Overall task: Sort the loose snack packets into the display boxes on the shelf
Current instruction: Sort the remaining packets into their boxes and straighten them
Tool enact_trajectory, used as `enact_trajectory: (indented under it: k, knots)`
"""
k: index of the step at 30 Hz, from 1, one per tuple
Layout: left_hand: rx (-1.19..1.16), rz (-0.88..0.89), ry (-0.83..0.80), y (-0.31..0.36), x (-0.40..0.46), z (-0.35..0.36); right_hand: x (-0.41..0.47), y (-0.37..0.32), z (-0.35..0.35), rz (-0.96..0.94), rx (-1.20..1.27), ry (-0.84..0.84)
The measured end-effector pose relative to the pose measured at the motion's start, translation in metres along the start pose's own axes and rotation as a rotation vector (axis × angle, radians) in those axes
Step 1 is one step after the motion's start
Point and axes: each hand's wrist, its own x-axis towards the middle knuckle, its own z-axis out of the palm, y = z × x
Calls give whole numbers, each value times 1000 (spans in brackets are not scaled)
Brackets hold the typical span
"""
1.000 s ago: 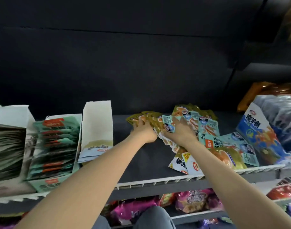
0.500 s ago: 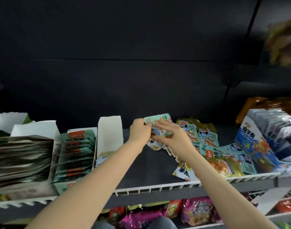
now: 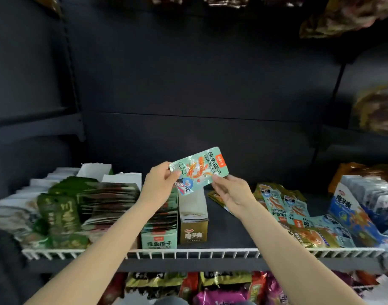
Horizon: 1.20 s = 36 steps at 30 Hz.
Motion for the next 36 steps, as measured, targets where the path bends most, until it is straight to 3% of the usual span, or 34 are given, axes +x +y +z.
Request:
enact_trajectory:
  k: [5,7,14,20,28,33,36]
  knots:
    - [565,176,1,-18,-7,-40,1,3,48,-321,-219,70]
    - [685,240,7,-20,-6,-48,7,9,60,-418,-283,59]
    - [390,79,84,-13,11,-58,19,31,76,-668,-724,15]
    - [516,117,-14,-9,12,-59,27,37,72,-570,-1102,-203]
    - [599,76,-40,-10,16,-54,23,39,73,-577,-1124,-210]
    - [775,28,-180,-14,18,-45,22,42,71,-569,-1239,-246]
    - [705,35,-164,-11,14,-41,20,41,64,-549,-1261,-242]
